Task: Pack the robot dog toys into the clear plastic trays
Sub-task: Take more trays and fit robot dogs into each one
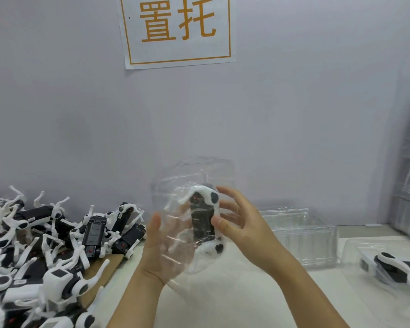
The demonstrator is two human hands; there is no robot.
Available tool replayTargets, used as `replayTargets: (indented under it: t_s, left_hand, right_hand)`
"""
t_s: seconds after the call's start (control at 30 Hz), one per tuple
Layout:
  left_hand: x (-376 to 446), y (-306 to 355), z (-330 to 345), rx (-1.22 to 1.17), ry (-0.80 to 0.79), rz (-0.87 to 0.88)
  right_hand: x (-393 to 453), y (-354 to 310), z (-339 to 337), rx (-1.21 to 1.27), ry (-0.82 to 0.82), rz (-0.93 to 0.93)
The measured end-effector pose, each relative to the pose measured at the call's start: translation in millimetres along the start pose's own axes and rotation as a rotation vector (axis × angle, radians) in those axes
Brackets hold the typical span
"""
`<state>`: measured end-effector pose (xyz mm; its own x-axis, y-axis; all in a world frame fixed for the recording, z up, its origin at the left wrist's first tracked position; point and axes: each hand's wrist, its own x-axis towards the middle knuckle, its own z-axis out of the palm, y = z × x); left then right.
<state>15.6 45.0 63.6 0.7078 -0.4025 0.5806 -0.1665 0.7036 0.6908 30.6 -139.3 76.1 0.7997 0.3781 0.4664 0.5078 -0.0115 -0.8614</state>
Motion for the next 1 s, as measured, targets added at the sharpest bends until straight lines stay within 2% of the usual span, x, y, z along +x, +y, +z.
replayTargets:
  t_s: [0.03, 0.1, 0.2, 0.3, 0.37, 0.47, 0.53, 0.6, 0.73, 0.8, 0.9, 1.0]
  left_hand:
    - [-4.5, 2.7, -4.9, 0.154, 0.235, -0.103]
    - [-10.9, 3.4, -10.1, 0.394, 0.359, -0.205]
    - [-9.0, 20.7, -5.9, 0.620, 0.308, -0.373]
    - [-4.2, 32.6, -2.4, 0.807, 0.209, -0.433]
    - [-3.2, 36.0, 0.5, 0.960, 0.157, -0.525]
    - [3.9, 31.1, 8.8, 1.286, 0.066, -0.792]
    - [12.3, 20.3, 18.7, 1.453, 0.026, -0.986]
    - [20.7, 4.2, 28.3, 1.555, 0.020, -1.066]
    - [28.6, -36.1, 39.9, 1.732, -0.080, -1.025]
    - [28.7, -42.6, 41.2, 1.681, -0.088, -0.949]
    - [26.1, -24.3, 27.4, 1.480, 0.054, -0.799]
    - [19.7, -6.2, -3.3, 1.455, 0.362, -0.558]
  right_hand:
    - [-0.1, 1.8, -2.2, 0.016, -0.004, 0.033]
    - [-0.4, 4.1, -7.4, 0.068, 0.024, 0.106]
    - [0.3, 3.3, -17.8, 0.279, 0.144, 0.169]
    - [0.3, -1.9, -30.3, 0.473, 0.243, 0.147]
    - [0.2, -4.9, -36.5, 0.448, 0.306, 0.132]
    - [0.4, -8.5, -40.0, 0.394, 0.381, 0.111]
    - [0.5, -9.7, -38.7, 0.381, 0.392, 0.109]
    - [1.0, -9.6, -35.8, 0.362, 0.380, 0.118]
    - [1.6, -7.4, -29.2, 0.253, 0.340, 0.157]
    - [1.7, -6.5, -25.2, 0.161, 0.326, 0.175]
    - [2.0, -6.6, -17.9, 0.029, 0.351, 0.172]
    - [2.7, -7.9, -6.6, -0.100, 0.385, 0.151]
